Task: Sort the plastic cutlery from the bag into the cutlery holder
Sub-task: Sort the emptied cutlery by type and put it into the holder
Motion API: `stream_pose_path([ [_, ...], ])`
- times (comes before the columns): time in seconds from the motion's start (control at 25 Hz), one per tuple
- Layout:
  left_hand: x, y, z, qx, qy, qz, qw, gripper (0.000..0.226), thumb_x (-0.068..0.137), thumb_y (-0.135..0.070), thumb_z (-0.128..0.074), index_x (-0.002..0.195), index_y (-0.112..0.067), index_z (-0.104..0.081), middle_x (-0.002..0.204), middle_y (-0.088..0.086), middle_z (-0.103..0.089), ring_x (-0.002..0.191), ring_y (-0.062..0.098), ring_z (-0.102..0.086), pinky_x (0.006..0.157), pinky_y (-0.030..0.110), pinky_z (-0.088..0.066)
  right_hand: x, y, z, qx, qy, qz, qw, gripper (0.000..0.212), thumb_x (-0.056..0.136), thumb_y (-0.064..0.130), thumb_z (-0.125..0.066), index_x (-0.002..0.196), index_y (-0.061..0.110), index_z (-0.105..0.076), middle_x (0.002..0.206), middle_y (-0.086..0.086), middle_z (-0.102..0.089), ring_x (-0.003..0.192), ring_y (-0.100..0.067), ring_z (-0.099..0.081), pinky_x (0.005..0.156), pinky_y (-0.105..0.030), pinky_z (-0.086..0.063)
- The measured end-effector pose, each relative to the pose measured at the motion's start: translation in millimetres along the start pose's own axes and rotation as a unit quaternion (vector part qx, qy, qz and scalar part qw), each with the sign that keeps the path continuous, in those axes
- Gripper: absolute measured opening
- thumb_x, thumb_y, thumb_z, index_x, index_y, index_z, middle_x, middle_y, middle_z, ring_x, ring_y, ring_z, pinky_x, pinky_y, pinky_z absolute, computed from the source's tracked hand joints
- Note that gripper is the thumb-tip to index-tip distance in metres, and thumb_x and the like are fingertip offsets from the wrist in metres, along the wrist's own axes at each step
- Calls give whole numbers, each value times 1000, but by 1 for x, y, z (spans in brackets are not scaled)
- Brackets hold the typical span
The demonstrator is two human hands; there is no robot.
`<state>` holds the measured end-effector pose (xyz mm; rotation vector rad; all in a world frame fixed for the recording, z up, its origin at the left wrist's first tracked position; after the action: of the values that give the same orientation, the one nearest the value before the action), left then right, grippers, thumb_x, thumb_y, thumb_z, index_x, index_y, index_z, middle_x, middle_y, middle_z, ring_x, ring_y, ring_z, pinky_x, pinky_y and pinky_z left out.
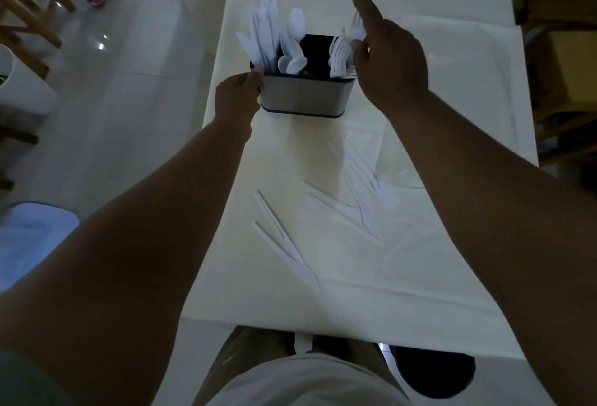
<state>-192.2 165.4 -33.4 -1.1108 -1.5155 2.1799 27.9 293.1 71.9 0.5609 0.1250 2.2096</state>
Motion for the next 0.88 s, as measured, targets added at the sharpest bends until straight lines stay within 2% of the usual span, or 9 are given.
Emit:
stream_pose_path([
  [0.12, -1, -1, 0, 19, 4, -7, 1000, 28, 85, -45, -69, 68, -24, -64, 83, 3, -66, 80, 19, -62, 89, 43, -55, -14, -3, -12, -74, 58, 5, 996, 55, 100, 38, -36, 151, 20, -36, 122, -16, -56, 114, -38, -50, 78, -46, -51],
  [0.2, -1, -3, 1, 35, 5, -7, 999, 30, 83, -49, -69, 67, -24, -64, 82, 3, -67, 77, 20, -63, 89, 45, -55, -28, -5, -20, -84, 94, 2, 992, 62, 101, 42, -37, 156, 17, -23, 134, -16, -50, 118, -38, -47, 75, -43, -49],
  [0.32, 2, -6, 5, 74, 8, -12, 997, 33, 78, -54, -67, 64, -25, -64, 78, 2, -67, 77, 23, -67, 89, 48, -57, -46, -9, -14, -53, 75, -28, 995, 71, 101, 41, -42, 158, 14, -9, 145, -15, -42, 120, -34, -47, 77, -34, -44],
  [0.4, 0, -3, 5, 127, 24, -35, 991, 28, 78, -53, -63, 72, -26, -65, 87, 4, -68, 89, 27, -68, 94, 47, -54, -66, -16, -9, -14, 72, -63, 995, 66, 99, 38, -46, 155, 13, -21, 137, -15, -50, 118, -34, -51, 85, -36, -45],
  [0.52, -29, 18, 4, 231, 64, -86, 967, 34, 85, -38, -65, 112, -18, -70, 116, 7, -69, 110, 24, -64, 102, 36, -48, -118, -18, -24, 21, 123, -61, 990, 37, 95, 30, -50, 126, 15, -63, 108, -15, -70, 103, -36, -64, 88, -40, -52],
  [0.6, -61, 34, -1, 366, 118, -188, 904, 28, 88, -25, -67, 114, -15, -71, 120, 5, -69, 113, 21, -63, 101, 20, -40, -161, -4, -44, 17, 195, -18, 980, 25, 92, 24, -54, 106, 16, -72, 97, -14, -71, 93, -37, -66, 79, -41, -54],
  [0.68, -91, 57, -7, 448, 202, -282, 824, 21, 87, -12, -66, 106, -12, -74, 112, 9, -71, 103, 25, -66, 91, 19, -40, -194, 13, -62, -6, 264, 25, 964, 22, 93, 23, -54, 100, 15, -73, 96, -13, -68, 93, -36, -64, 73, -40, -53],
  [0.8, -117, 102, -2, 523, 299, -282, 747, 26, 86, -9, -65, 109, -17, -72, 112, 6, -67, 104, 24, -59, 90, 27, -41, -211, 24, -77, -20, 297, 11, 955, 24, 94, 32, -57, 107, 15, -68, 106, -8, -62, 103, -30, -58, 73, -37, -48],
  [0.88, -126, 120, 2, 559, 321, -290, 708, 25, 86, -11, -65, 108, -21, -72, 116, 0, -63, 109, 21, -54, 90, 27, -41, -216, 28, -85, -33, 310, 6, 950, 27, 92, 33, -62, 110, 13, -62, 111, -8, -58, 104, -30, -57, 69, -37, -44],
])
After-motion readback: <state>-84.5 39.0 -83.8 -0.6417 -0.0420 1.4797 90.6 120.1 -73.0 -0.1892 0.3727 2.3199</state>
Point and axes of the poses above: each hand's wrist, its own x-axis towards the middle knuckle, its own z-axis out of the back of the hand, y = z × x, the point moved 7 cm from there along x, towards the middle knuckle
